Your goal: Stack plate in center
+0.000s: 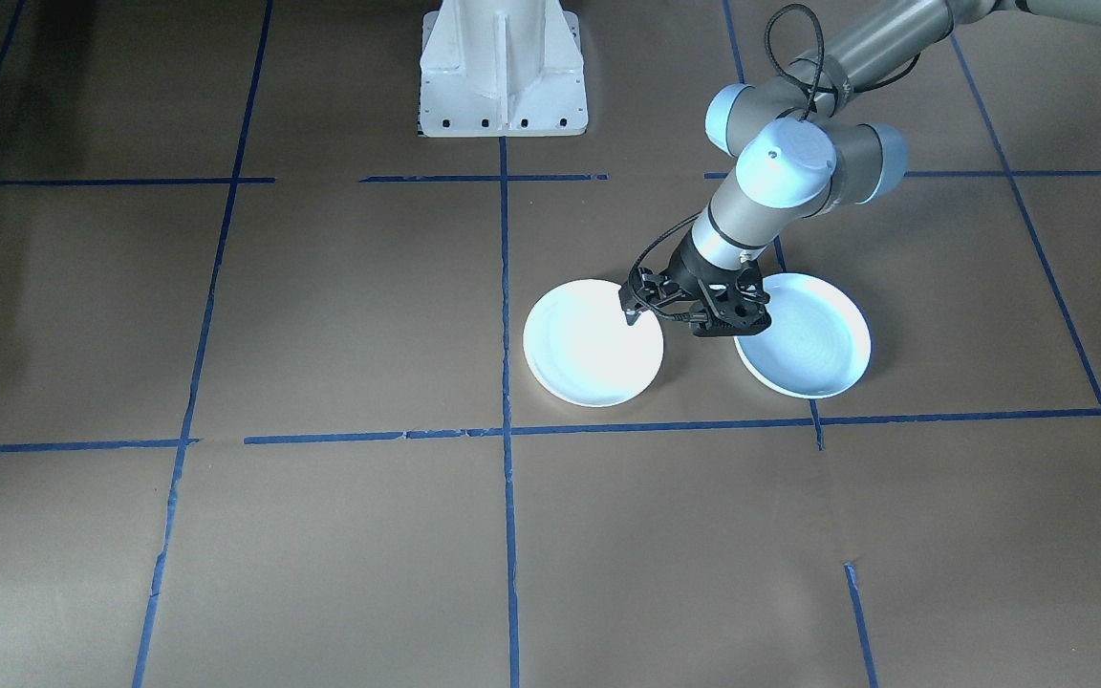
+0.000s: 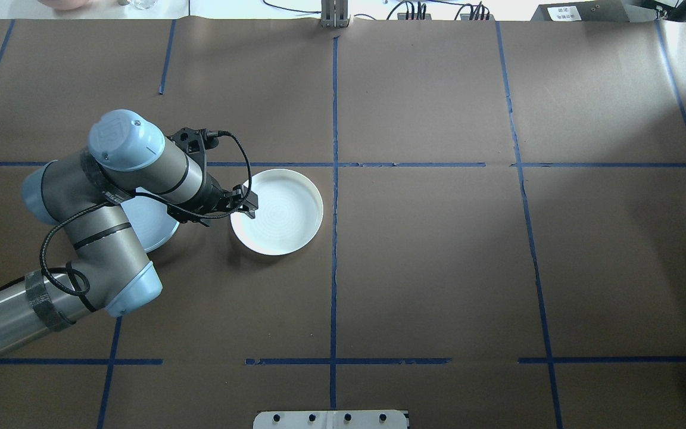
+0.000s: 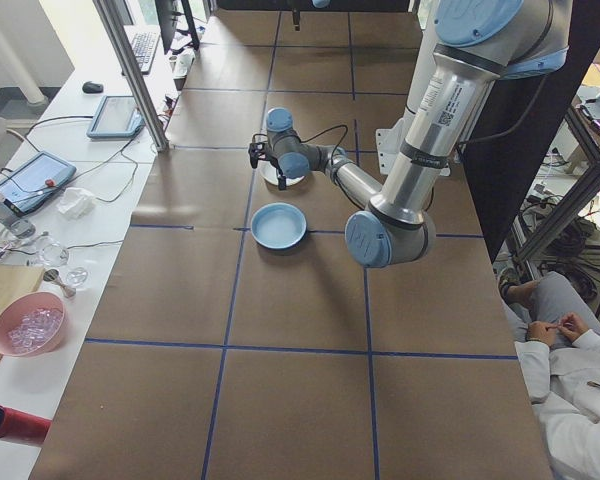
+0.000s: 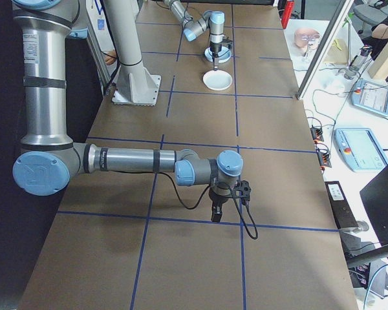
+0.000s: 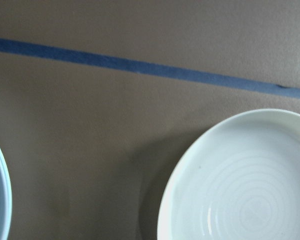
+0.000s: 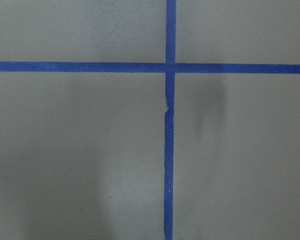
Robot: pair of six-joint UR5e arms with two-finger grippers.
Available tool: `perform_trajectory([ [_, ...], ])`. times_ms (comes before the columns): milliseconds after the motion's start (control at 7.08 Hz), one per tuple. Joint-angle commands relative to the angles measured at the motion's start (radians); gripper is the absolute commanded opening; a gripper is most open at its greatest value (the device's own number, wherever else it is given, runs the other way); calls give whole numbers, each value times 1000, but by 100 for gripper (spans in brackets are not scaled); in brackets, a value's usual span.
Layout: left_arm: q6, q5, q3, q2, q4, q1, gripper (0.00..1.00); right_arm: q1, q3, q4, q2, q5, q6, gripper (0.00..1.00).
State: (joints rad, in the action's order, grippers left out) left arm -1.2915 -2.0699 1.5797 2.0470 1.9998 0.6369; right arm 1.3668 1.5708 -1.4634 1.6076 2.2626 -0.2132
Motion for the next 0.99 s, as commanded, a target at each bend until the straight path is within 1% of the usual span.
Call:
perform_trajectory([
  [0,-18,13,-29,5,7,-35,87,0,0,0,0,0,0,100],
  [282,-42,20,-33,12,10,-36,74,0,0,0,0,0,0,100],
  [424,-43,34,-33,15,8,-36,72,0,0,0,0,0,0,100],
  [565,-43,36,-33,21,4,-33,69,0,0,0,0,0,0,100],
  [847,-43,40,-33,21,2,-23,52,0,0,0,0,0,0,100],
])
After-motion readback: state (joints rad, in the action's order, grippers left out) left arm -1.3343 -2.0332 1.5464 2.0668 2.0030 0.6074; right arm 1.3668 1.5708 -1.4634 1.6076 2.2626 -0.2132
